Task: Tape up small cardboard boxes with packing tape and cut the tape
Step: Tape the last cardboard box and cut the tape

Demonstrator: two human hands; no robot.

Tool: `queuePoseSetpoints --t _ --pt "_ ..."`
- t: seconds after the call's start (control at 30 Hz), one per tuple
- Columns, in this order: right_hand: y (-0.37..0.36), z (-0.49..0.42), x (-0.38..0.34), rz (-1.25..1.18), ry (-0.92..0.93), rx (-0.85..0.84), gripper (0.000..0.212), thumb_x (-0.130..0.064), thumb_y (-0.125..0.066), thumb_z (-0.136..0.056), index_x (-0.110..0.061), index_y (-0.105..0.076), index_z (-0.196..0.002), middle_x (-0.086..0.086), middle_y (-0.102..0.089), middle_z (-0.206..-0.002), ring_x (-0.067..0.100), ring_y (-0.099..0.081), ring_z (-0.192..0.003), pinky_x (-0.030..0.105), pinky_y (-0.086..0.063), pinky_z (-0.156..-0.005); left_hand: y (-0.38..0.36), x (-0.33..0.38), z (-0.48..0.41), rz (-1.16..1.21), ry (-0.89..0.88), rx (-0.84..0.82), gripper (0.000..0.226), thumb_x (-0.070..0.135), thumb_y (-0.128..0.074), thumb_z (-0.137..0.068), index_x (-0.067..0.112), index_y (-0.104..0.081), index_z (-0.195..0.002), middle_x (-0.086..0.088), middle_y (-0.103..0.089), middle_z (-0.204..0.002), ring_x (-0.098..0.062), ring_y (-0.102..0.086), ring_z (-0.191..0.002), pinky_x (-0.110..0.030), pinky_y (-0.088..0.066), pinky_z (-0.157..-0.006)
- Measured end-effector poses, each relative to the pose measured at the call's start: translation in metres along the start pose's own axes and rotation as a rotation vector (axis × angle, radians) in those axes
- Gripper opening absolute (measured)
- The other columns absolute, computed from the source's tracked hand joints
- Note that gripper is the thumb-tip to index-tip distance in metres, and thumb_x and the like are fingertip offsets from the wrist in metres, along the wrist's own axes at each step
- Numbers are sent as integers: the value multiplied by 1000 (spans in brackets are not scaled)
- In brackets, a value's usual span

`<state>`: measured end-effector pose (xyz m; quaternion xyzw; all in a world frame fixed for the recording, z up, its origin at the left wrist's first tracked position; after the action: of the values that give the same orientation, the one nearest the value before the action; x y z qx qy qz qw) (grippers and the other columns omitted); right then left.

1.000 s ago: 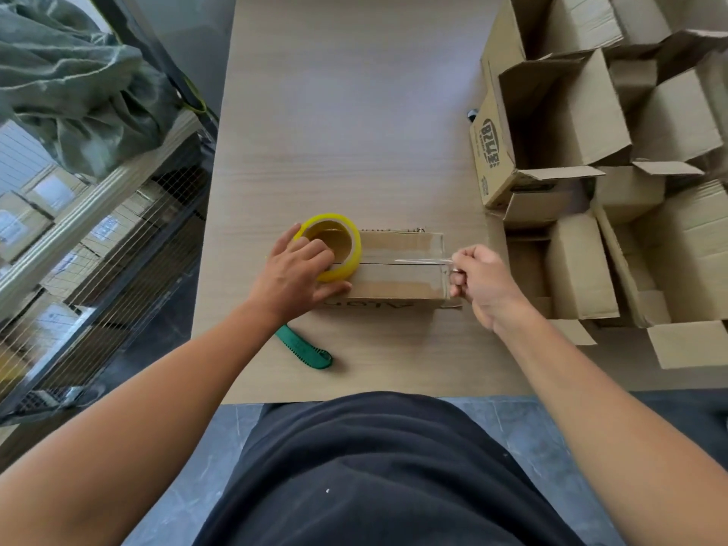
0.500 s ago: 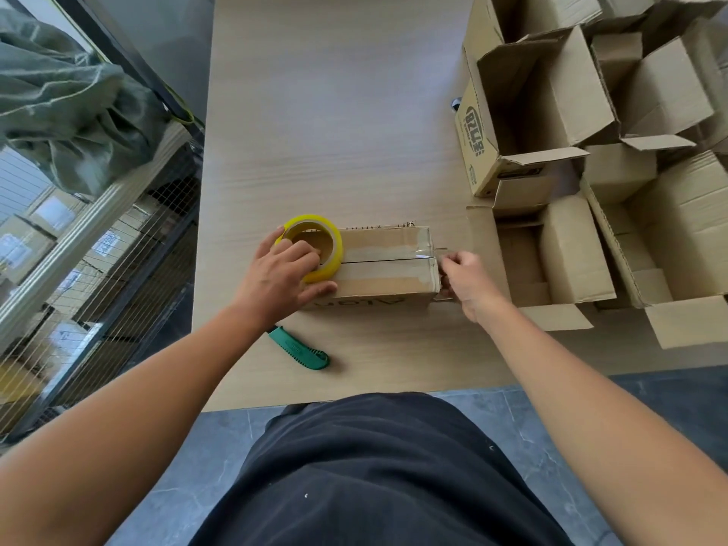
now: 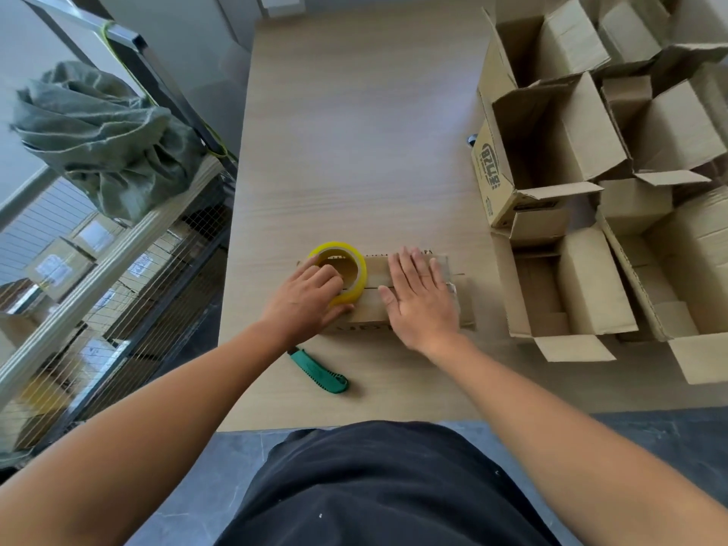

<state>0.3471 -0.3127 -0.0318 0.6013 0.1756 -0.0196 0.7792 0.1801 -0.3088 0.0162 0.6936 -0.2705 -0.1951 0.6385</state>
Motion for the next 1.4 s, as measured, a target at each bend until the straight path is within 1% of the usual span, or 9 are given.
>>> queuePoseSetpoints --t 0.17,0.3,0.5,0.77,0.87,0.97,1.07,1.23,1.4 --pt "-5 -6 3 17 -57 23 69 -62 13 -94 -27 30 -150 -4 28 -163 11 29 -149 36 22 -120 30 9 -7 13 -253 -46 37 46 -62 -94 11 -63 -83 -9 -66 -80 -32 -65 -81 -40 -55 -89" --pt "-1 -7 5 -34 -75 7 66 -64 8 -97 -31 30 -151 -8 31 -160 6 31 -147 29 27 -117 51 -32 -21 104 13 -157 54 69 -33 -94 23 -61 -96 5 -54 -64 -27 -61 -60 -27 -34 -49" --pt "-4 -11 7 86 -138 -31 66 -66 7 -98 -35 27 -153 -2 35 -160 11 37 -145 38 19 -122 38 -108 -1 -61 190 -392 49 76 -45 -89 38 -67 -110 2 -71 -93 -23 -65 -90 -32 -38 -65" --pt "0 -16 7 57 -289 -144 69 -68 -12 -97 -46 21 -153 -1 29 -164 13 31 -148 38 16 -121 -21 -130 9 298 330 -448 55 78 -58 -81 33 -69 -110 0 -71 -107 -24 -64 -95 -36 -51 -76" --pt "25 -13 -11 -58 -347 98 69 -59 -30 -102 -36 -4 -161 4 6 -170 20 13 -155 40 11 -121 -30 -133 12 376 347 -437 60 78 -58 -80 32 -63 -118 4 -71 -111 -23 -66 -96 -40 -56 -84" --pt "34 12 -94 -97 26 528 57 -39 -52 -101 -10 -42 -149 14 -34 -160 29 -19 -154 48 -12 -126 -37 -135 11 435 324 -415 61 76 -60 -81 28 -62 -119 6 -71 -112 -22 -67 -98 -39 -55 -85" --pt "-42 44 -179 -111 411 377 50 -31 -63 -99 -2 -56 -139 16 -48 -150 31 -36 -147 49 -27 -121 -41 -136 9 496 301 -373 58 69 -65 -82 23 -64 -116 2 -72 -113 -24 -66 -104 -42 -54 -91" --pt "-137 55 -160 54 -177 115 61 -38 -74 -90 -4 -58 -139 20 -58 -136 44 -57 -117 52 -47 -97 -40 -137 9 484 281 -318 56 71 -63 -82 26 -63 -114 6 -72 -112 -20 -65 -102 -36 -52 -87" --pt "-128 76 -156 -84 -196 177 31 -21 -58 -101 5 -60 -117 20 -59 -103 37 -58 -89 44 -48 -73 -36 -135 11 483 280 -326 57 74 -60 -83 27 -61 -116 6 -71 -113 -21 -64 -103 -37 -50 -85"
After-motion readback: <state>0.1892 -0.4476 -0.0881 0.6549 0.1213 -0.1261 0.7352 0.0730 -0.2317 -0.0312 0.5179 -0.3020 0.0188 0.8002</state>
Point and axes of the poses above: each hand's wrist, its own z-axis away from the middle knuckle, its own y-axis out of the back of the hand, x = y × z, the point moved 8 cm from there along -z, towards the middle knuckle
